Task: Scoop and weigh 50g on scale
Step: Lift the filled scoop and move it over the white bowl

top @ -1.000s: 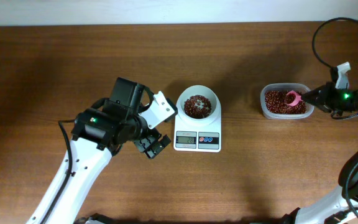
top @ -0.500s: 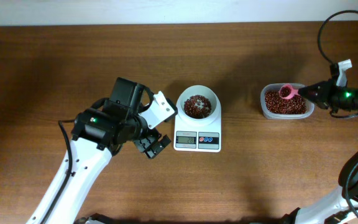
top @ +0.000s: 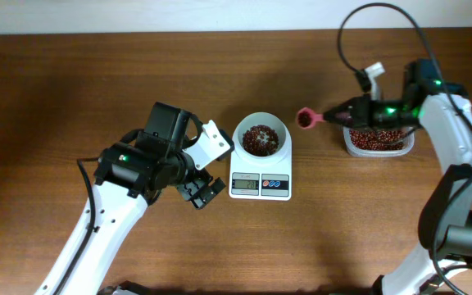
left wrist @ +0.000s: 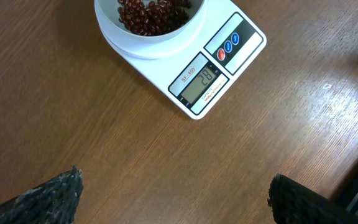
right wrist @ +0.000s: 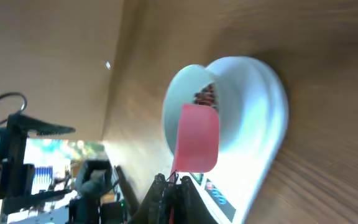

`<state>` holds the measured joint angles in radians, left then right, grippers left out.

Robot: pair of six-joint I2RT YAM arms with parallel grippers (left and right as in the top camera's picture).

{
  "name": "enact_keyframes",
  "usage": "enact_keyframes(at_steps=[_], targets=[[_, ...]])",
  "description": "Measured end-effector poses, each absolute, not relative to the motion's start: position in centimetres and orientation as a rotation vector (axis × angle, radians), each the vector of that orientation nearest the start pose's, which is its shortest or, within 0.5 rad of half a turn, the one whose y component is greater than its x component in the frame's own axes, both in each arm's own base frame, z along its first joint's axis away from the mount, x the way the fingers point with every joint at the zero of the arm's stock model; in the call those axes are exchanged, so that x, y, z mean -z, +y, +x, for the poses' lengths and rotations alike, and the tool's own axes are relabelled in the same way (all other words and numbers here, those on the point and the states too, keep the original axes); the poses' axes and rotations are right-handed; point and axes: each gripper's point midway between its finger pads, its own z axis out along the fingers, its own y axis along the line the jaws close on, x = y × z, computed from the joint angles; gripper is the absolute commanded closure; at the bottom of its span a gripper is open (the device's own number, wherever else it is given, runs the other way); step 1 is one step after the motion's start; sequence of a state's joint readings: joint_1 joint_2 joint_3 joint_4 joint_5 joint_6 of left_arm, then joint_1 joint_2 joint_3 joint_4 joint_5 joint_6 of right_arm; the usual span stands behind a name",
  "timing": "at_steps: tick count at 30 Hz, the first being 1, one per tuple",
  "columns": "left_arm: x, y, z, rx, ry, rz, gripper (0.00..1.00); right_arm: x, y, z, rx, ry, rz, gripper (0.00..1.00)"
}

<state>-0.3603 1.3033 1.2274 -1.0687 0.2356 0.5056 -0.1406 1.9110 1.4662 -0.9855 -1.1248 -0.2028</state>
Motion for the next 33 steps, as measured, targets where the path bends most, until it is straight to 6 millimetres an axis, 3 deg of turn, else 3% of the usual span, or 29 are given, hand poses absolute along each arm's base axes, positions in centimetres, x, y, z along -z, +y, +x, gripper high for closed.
enact_keyframes(at_steps=[3, 11, 25, 33], targets=[[-19.0, -14.3, 26.5, 0.275, 2.411, 1.19, 0.01, -16.8, 13.3, 38.9, -1.522, 2.411, -0.283, 0.96], [-19.0, -14.3, 26.6, 0.275, 2.41, 1.19, 0.01, -16.4, 18.4, 38.9, -1.444, 2.367, -0.539, 0.96], [-19.0, -14.3, 26.5, 0.275, 2.411, 1.19, 0.01, -12.8, 18.7, 39.6, -1.048, 2.548, -0.625, 0.96], [-19.0, -14.3, 26.5, 0.275, 2.411, 1.19, 0.01, -14.5, 18.4, 40.0, -0.874, 2.545, -0.661, 0.96]])
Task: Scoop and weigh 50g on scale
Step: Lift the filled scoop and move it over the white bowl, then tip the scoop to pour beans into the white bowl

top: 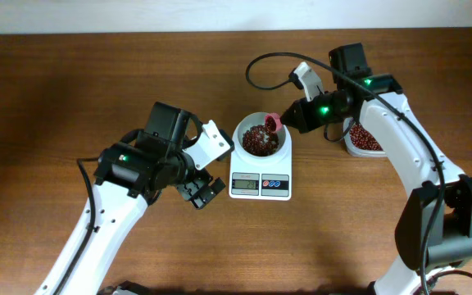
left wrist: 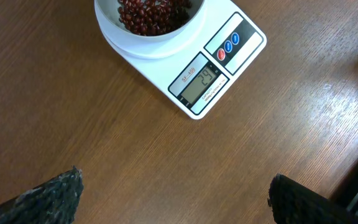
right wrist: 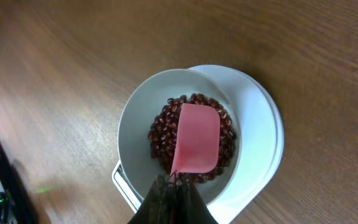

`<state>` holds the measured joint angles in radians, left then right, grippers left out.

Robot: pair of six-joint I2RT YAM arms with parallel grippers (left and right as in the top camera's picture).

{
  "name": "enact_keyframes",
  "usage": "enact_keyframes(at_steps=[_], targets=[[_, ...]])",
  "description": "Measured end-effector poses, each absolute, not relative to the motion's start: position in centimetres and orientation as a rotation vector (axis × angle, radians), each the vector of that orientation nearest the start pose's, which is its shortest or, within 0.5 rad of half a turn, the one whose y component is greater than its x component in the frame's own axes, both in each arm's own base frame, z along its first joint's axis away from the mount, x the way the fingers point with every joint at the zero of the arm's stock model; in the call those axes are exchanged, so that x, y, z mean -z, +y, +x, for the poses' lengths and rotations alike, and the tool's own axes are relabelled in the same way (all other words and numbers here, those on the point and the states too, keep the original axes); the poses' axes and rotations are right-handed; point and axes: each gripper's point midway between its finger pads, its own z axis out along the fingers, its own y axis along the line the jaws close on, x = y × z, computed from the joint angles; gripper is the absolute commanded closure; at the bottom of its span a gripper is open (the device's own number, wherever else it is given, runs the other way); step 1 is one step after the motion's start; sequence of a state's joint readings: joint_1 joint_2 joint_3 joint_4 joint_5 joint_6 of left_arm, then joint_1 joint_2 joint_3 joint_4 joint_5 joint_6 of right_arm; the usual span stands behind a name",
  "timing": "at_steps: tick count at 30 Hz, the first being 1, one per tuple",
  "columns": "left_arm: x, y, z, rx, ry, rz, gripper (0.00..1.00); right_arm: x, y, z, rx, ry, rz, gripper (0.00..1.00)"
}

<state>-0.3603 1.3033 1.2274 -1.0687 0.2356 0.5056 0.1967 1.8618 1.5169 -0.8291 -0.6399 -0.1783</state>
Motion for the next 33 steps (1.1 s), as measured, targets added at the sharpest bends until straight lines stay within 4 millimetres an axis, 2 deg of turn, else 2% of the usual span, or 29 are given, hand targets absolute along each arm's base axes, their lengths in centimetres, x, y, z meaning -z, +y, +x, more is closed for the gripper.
enact_keyframes(at_steps=[2, 5, 11, 14, 18, 25, 29, 33], targets=[[-19.0, -14.3, 26.6, 0.275, 2.41, 1.19, 0.01, -14.2, 18.7, 39.2, -0.868, 2.578, -0.679, 0.96], [-19.0, -14.3, 26.5, 0.275, 2.411, 1.19, 0.01, -13.3, 19.8, 37.8, -0.79, 2.597, -0.814, 0.96], [-19.0, -14.3, 26.6, 0.275, 2.41, 1.19, 0.01, -14.3, 19.6, 38.3, -0.678, 2.587, -0.875, 0.96], [-19.0, -14.3, 26.5, 0.275, 2.411, 1.19, 0.01, -13.8, 19.0, 38.6, -0.553, 2.602, -0.902, 0.96], [-19.0, -14.3, 26.5, 0.275, 2.411, 1.19, 0.01, -14.4, 20.3, 37.8, -0.688, 2.572, -0.916, 0.96], [-19.0, -14.3, 26.5, 0.275, 2.411, 1.19, 0.01, -15.2, 20.9, 37.7, -0.806, 2.554, -0.869, 0.96], [-19.0, -14.3, 26.5, 0.275, 2.411, 1.19, 0.01, -14.5, 19.7, 39.0, -0.642, 2.567, -0.862, 0.96], [-19.0, -14.3, 26.6, 0.275, 2.41, 1.19, 0.01, -14.8, 20.8, 38.5, -0.641, 2.542, -0.931, 0.96]])
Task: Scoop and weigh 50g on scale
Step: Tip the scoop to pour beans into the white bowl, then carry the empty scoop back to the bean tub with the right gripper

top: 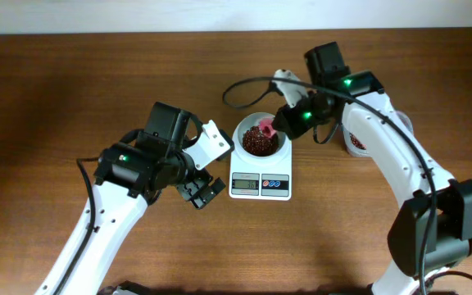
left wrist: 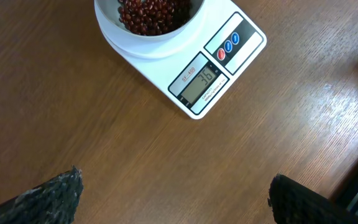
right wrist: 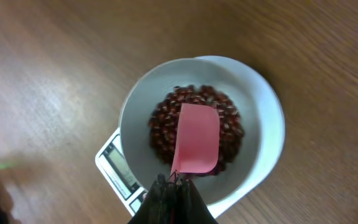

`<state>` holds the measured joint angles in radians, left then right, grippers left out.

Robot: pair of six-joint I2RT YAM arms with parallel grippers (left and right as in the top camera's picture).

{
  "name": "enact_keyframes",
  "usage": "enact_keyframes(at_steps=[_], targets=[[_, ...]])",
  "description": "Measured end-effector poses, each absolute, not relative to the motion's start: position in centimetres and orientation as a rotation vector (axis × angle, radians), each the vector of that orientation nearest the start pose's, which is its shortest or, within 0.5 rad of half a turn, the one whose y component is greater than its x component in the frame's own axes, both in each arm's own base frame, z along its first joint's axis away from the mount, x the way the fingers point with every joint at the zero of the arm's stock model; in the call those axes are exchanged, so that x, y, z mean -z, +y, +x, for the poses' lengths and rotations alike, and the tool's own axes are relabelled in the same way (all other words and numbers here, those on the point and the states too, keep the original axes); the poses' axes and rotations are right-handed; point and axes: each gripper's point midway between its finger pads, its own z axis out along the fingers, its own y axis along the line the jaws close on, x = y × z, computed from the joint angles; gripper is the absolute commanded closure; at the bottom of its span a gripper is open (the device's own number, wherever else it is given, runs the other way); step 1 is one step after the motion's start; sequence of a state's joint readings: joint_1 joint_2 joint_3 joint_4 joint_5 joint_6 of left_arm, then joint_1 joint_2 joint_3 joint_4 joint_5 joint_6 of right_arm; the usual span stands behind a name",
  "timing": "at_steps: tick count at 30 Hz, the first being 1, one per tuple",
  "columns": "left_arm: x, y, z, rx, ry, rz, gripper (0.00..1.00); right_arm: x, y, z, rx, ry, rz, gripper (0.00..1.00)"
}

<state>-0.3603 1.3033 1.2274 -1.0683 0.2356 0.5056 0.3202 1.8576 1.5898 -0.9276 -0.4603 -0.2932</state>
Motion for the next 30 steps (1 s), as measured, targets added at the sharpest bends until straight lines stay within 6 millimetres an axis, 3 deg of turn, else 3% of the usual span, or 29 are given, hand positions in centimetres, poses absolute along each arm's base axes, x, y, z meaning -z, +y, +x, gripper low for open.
enact_keyframes(at_steps=[3, 6, 9, 18, 23, 26, 29, 30], targets=[[-19.0, -14.3, 26.5, 0.275, 2.411, 1.19, 0.01, -14.1, 20.3, 38.8, -0.489, 2.555, -0.969, 0.96], [-19.0, -14.3, 26.6, 0.275, 2.41, 1.19, 0.01, -14.1, 20.8, 37.9, -0.508, 2.561, -1.014, 0.96], [-19.0, -14.3, 26.5, 0.275, 2.411, 1.19, 0.01, -13.9, 20.7, 38.4, -0.362, 2.542, -1.061, 0.96], [-19.0, -14.3, 26.5, 0.274, 2.411, 1.19, 0.01, -15.0, 20.5, 38.7, -0.323, 2.534, -1.064, 0.96], [-19.0, -14.3, 26.5, 0.275, 2.411, 1.19, 0.01, -15.3, 18.7, 39.6, -0.243, 2.554, -1.017, 0.96], [-19.0, -14.3, 26.5, 0.274, 2.411, 1.19, 0.01, -17.3, 17.0, 40.4, -0.215, 2.524, -0.947, 0.96], [-19.0, -14.3, 26.5, 0.275, 2.411, 1.19, 0.01, -19.9, 13.7, 41.3, -0.19, 2.511, -0.798, 0.96], [-19.0, -14.3, 26.5, 0.275, 2.411, 1.19, 0.01, -21.1, 11.4, 41.7, -0.169, 2.512, -0.699, 0.96]])
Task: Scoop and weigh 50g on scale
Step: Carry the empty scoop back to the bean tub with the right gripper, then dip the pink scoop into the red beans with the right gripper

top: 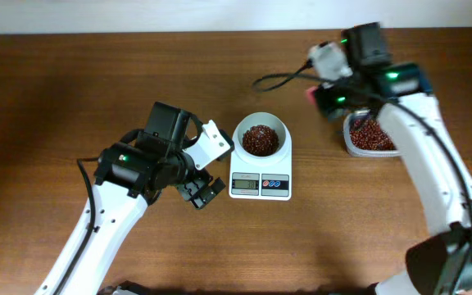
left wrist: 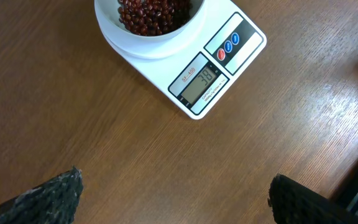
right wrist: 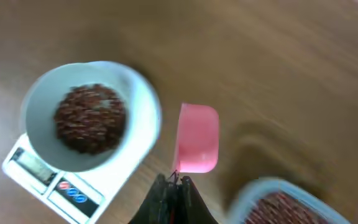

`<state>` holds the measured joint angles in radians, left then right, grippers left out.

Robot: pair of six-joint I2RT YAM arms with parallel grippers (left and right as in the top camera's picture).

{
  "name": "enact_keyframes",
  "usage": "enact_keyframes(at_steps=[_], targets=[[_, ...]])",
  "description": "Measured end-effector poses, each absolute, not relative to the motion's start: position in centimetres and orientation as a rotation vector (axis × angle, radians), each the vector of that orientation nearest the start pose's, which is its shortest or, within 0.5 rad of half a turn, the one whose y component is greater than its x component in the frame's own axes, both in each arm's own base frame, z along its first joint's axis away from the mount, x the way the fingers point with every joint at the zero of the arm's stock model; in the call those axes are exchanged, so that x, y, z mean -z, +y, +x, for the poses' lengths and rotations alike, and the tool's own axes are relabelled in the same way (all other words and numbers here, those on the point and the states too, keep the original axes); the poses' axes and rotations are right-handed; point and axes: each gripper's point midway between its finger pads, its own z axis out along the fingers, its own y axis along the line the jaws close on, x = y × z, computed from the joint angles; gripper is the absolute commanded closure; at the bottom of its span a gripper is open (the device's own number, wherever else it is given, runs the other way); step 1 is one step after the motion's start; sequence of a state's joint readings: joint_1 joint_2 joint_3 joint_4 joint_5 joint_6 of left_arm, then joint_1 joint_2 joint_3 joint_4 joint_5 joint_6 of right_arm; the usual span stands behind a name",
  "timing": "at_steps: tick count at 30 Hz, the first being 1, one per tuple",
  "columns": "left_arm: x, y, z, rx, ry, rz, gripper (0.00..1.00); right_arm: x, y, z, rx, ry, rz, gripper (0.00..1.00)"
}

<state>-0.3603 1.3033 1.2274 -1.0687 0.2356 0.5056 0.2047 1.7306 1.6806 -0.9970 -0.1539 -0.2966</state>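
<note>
A white scale (top: 260, 183) carries a white bowl (top: 260, 123) holding red beans (left wrist: 148, 12); its display (left wrist: 207, 77) reads 38. My right gripper (right wrist: 178, 180) is shut on the handle of a pink scoop (right wrist: 197, 145), held in the air between the bowl (right wrist: 148, 112) and the bean container (right wrist: 278, 205). The scoop shows only its pink back, so its contents are hidden. From overhead, the scoop (top: 311, 94) sits left of the right gripper (top: 328, 97). My left gripper (left wrist: 176, 193) hangs open over bare wood, near the scale's left side.
The clear container of red beans (top: 373, 135) stands right of the scale. The left arm (top: 150, 160) hovers left of the scale. A black cable (top: 281, 78) loops from the right arm above the bowl. The brown table (top: 72, 82) lies all around.
My right gripper has carried the scoop from over the bowl to the right, toward the bean container. The display went from 36 to 38. The left arm has not moved.
The scoop, loaded with beans, was first held left of the container, with the display at 28. Then it was at the bowl's rim, with 29 showing. Then it was over the beans at 36. Now it is away from the bowl at 38.
</note>
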Motion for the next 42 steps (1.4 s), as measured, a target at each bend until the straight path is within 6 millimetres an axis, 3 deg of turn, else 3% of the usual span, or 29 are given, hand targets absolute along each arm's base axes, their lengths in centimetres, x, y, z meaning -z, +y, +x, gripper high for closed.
enact_keyframes(at_steps=[6, 13, 16, 19, 26, 29, 33, 38, 42], targets=[[-19.0, -14.3, 26.5, 0.275, 2.411, 1.19, 0.01, -22.1, 3.8, 41.7, -0.143, 2.592, -0.324, 0.96], [-19.0, -14.3, 26.5, 0.275, 2.411, 1.19, 0.01, -21.4, -0.7, 40.5, -0.135, 2.669, -0.113, 0.96], [-19.0, -14.3, 26.5, 0.275, 2.411, 1.19, 0.01, -20.7, -2.5, 39.1, -0.072, 2.739, -0.057, 0.96], [-19.0, -14.3, 26.6, 0.275, 2.41, 1.19, 0.01, -19.7, -3.2, 38.4, -0.026, 2.794, -0.042, 0.96], [-19.0, -14.3, 26.5, 0.275, 2.411, 1.19, 0.01, -13.7, -3.6, 38.8, -0.029, 2.974, -0.067, 0.96], [-19.0, -14.3, 26.6, 0.275, 2.41, 1.19, 0.01, -12.3, -3.5, 38.4, -0.04, 3.028, -0.087, 0.96], [-19.0, -14.3, 26.5, 0.275, 2.411, 1.19, 0.01, -11.7, -3.8, 38.1, -0.08, 3.048, -0.098, 0.96], [-19.0, -14.3, 26.5, 0.275, 2.411, 1.19, 0.01, -11.3, -5.6, 37.6, -0.12, 3.064, -0.042, 0.96], [-19.0, -14.3, 26.5, 0.275, 2.411, 1.19, 0.01, -10.0, -4.4, 37.7, -0.244, 3.082, -0.082, 0.96]])
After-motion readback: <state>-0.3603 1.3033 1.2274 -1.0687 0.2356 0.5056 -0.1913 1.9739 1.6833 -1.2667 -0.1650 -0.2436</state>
